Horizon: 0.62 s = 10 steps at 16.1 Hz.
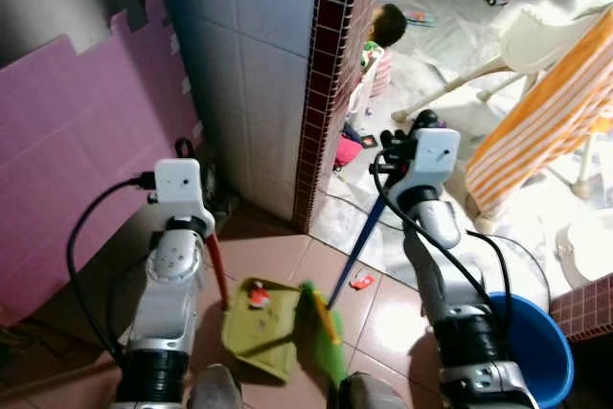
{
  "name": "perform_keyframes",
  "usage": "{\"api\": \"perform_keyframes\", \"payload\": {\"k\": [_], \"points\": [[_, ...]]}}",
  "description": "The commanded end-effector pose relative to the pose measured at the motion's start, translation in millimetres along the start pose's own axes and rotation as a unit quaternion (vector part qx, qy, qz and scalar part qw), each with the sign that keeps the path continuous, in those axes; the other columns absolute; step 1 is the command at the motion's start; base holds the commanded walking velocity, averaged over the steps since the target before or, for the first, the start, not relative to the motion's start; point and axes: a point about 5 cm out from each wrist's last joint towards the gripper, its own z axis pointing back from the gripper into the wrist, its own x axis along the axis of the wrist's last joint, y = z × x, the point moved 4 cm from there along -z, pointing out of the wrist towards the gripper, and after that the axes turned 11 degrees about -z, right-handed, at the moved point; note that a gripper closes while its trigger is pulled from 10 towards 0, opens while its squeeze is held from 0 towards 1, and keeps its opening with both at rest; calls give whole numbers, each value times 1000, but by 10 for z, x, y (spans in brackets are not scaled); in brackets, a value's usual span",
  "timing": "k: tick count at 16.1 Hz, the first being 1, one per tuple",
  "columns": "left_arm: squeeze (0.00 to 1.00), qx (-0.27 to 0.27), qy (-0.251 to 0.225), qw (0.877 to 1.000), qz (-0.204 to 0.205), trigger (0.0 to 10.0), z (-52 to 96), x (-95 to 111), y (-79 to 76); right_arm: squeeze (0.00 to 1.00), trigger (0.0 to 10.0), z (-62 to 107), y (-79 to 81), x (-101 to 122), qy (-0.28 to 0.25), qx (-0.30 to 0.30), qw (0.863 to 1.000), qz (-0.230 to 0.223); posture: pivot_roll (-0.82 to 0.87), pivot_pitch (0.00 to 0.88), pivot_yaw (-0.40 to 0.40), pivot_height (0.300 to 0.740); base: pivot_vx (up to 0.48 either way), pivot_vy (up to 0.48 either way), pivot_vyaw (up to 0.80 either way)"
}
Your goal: Sweep floor
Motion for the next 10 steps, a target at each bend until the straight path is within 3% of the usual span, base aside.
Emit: {"api": "perform_keyframes", "payload": {"k": [1, 3, 4, 6, 10], "points": [[0, -4, -37, 999, -3, 10000, -19, 228, -4, 0, 10000, 5, 20, 107, -15, 10, 1000, 25, 37, 86, -56, 740, 0, 0, 0], [0, -20, -34, 999, -8, 10000, -13, 280, -96, 0, 10000, 10, -125, 51, -9, -25, 999, 31, 55, 89, -43, 740, 0, 0, 0], [0, -23, -36, 999, -13, 10000, -2, 305, -126, 0, 10000, 27, -115, 39, -9, -15, 1000, 13, 54, 89, -46, 740, 0, 0, 0], [0, -17, -32, 999, -8, 10000, 34, 312, -123, 0, 10000, 91, -93, 23, -5, -16, 1000, 25, 45, 99, -43, 740, 0, 0, 0], [0, -27, -6, 1000, 9, 10000, 118, 149, -177, 0, 10000, 219, -126, -16, -11, -29, 1000, 4, 40, 42, -33, 740, 0, 0, 0]]}}
